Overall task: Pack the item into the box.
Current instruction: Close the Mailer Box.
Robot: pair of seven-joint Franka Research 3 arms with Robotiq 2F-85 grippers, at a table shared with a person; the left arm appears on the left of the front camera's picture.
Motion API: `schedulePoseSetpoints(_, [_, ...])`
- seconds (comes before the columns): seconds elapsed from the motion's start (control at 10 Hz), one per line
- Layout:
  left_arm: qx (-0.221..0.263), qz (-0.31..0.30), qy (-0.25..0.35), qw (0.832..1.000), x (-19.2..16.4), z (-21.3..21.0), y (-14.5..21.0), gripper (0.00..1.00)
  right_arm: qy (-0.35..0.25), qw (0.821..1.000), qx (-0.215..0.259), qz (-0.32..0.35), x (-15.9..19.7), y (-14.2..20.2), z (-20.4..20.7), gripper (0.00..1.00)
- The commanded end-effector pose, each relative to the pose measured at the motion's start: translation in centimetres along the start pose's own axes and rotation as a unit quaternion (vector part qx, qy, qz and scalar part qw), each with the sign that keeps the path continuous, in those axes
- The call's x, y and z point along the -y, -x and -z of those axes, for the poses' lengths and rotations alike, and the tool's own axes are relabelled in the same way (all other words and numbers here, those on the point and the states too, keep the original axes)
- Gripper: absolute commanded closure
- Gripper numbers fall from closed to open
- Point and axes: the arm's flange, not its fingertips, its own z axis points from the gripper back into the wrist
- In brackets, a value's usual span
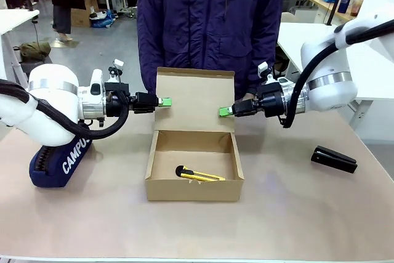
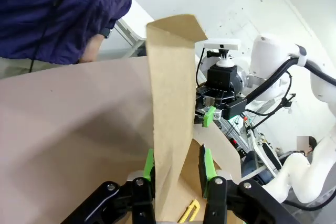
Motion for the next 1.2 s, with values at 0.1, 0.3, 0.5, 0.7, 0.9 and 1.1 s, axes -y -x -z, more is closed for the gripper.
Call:
schedulePoseSetpoints(0.1, [-0.011, -0.017, -0.001, 1.0, -0.3, -0.1, -0.2, 0.58, -0.001, 1.0, -0.008, 0.015, -0.1, -0.4, 0.1, 0.6])
schedulePoseSetpoints(0.3, [-0.011, -0.017, -0.001, 1.0, -0.3, -0.1, -0.2, 0.58, -0.001, 1.0, -0.008, 0.015, -0.1, -0.4, 0.1, 0.6])
schedulePoseSetpoints(0.5, [-0.011, -0.017, -0.001, 1.0, -0.3, -0.1, -0.2, 0.58, -0.001, 1.0, -0.008, 0.015, -0.1, -0.4, 0.1, 0.6])
schedulePoseSetpoints(0.7, [-0.006, -0.013, -0.001, 1.0, -0.4, 0.0, 0.2, 0.58, -0.003, 1.0, 0.003, -0.002, -0.1, 0.0, 0.2, 0.59])
schedulePoseSetpoints(0.9, [0.017, 0.035, 0.025, 0.999, 0.9, -0.8, 0.6, 0.58, 0.0, 0.998, 0.018, -0.061, -1.6, 0.2, 0.2, 0.59])
schedulePoseSetpoints(1.1, [0.031, 0.085, 0.05, 0.995, 2.1, -1.2, 1.2, 0.58, 0.006, 0.993, 0.041, -0.109, -3.0, 0.7, -0.4, 0.59])
